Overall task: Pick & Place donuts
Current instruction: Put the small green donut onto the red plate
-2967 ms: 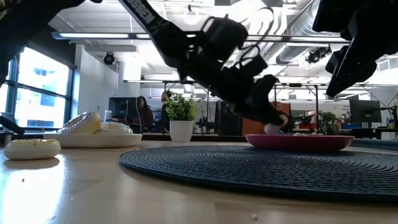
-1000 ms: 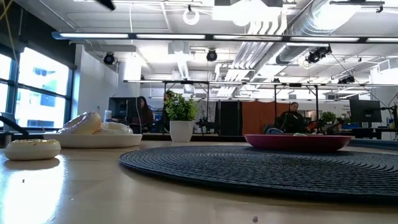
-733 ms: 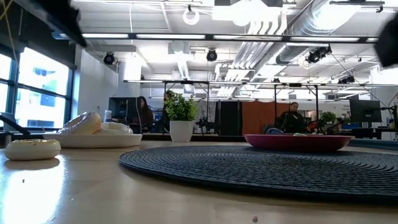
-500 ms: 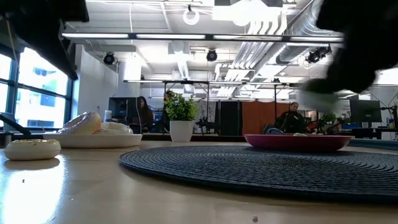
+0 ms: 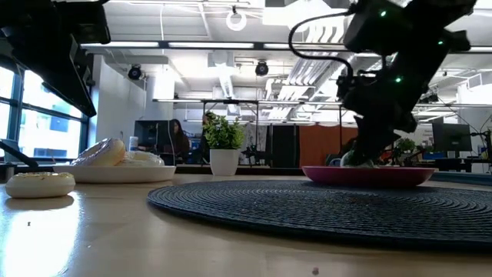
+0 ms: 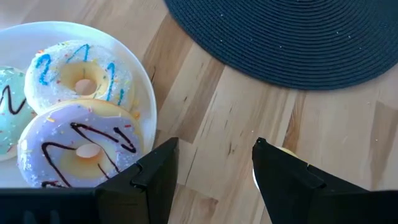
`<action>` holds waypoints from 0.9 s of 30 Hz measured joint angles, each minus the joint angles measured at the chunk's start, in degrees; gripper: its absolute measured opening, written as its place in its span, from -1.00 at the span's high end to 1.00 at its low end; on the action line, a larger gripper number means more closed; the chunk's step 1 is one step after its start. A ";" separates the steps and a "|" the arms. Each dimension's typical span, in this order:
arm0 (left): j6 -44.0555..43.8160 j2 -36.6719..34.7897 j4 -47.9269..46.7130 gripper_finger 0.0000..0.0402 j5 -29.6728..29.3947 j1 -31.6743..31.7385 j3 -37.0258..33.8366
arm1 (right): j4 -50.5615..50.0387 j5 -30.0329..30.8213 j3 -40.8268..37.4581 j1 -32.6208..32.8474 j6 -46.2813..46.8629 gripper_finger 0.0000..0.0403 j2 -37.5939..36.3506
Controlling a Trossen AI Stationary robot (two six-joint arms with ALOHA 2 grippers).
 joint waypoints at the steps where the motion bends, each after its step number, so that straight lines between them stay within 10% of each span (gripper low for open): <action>1: 0.00 0.00 -0.01 0.03 0.00 0.00 0.00 | -0.30 -0.46 0.02 -0.99 -0.16 0.97 0.00; 27: 0.02 0.02 0.83 0.03 -0.31 0.00 0.00 | 11.96 -19.30 0.07 -6.96 -10.63 0.87 0.00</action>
